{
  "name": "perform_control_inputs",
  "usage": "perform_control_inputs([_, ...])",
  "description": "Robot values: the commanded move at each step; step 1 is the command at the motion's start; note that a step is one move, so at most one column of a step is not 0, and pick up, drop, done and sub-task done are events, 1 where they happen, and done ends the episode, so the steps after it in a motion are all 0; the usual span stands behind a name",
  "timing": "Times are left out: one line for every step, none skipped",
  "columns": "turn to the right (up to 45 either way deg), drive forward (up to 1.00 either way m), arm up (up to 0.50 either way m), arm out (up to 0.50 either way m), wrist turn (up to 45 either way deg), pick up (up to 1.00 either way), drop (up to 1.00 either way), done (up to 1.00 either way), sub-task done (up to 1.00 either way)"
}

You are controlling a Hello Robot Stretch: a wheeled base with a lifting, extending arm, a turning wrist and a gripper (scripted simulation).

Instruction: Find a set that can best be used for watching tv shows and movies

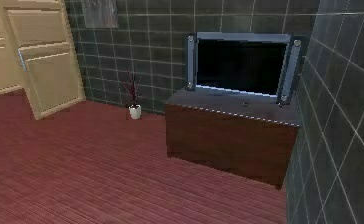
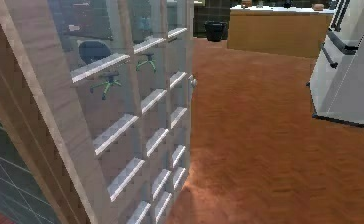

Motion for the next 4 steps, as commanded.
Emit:
perform_control_inputs([21.0,0.0,0.0,0.0,0.0,0.0,0.0,0.0,0.0])
perform_control_inputs([0.0,0.3,0.0,0.0,0.0,0.0,0.0,0.0,0.0])
perform_control_inputs([0.0,1.0,0.0,0.0,0.0,0.0,0.0,0.0,0.0])
perform_control_inputs([36.0,0.0,0.0,0.0,0.0,0.0,0.0,0.0,0.0])
